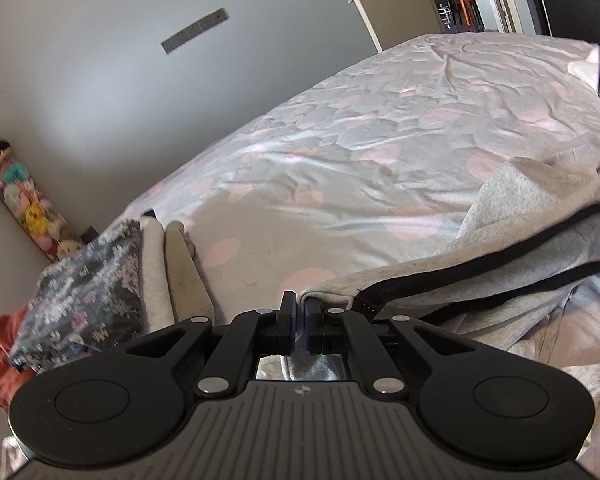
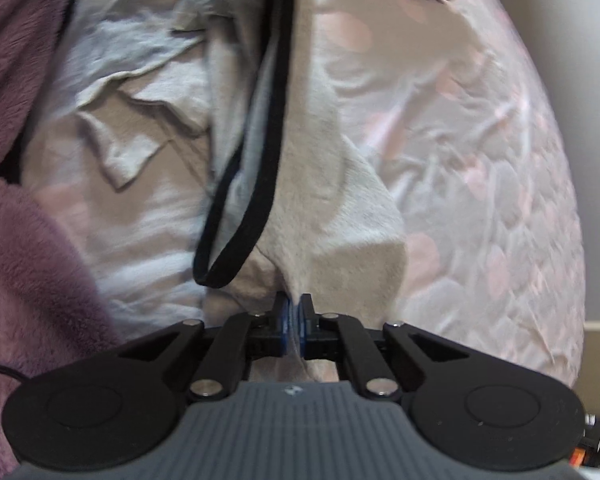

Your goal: Fold clothes

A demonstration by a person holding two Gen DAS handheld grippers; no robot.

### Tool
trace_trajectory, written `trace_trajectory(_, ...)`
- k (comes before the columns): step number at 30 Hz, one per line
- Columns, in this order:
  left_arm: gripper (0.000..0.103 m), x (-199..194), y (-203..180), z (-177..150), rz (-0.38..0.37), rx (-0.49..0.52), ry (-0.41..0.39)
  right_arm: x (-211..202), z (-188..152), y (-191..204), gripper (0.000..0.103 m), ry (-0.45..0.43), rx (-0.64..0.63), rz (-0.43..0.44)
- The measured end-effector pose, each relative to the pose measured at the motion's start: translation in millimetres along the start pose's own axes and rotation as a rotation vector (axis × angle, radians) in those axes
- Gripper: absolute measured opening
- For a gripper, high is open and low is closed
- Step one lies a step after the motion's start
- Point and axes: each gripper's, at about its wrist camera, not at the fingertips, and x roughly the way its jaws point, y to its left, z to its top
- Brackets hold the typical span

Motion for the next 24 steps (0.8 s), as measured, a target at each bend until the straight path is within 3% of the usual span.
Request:
trace_trajectory(6, 0.002, -14.0, -16.3, 4.5, 0.049, 0.092, -0.037, -17.6, -11.6, -22.0, 0.005, -0.023, 0.273, -0.151)
trace_trajectory(11, 0.002, -25.8, -10.1, 14.3, 0.092, 0.057, -0.08, -41.9, -22.0, -33.9, 0.005, -0.065, 0.402, -0.296)
trace_trajectory(18, 0.002, -57.1, 24.6, 46.6, 0.164, -0.06, -0.158, -91.5, -19.4, -51.6, 0.005, -0.159, 0.452, -0.461)
trace_trajectory(24, 0.002, -100.8, 60.8, 93.3, 0.255, -0.113, -0.274, -139.0, -8.7, -74.4, 0.004, -0.277, 0.471, -0.586)
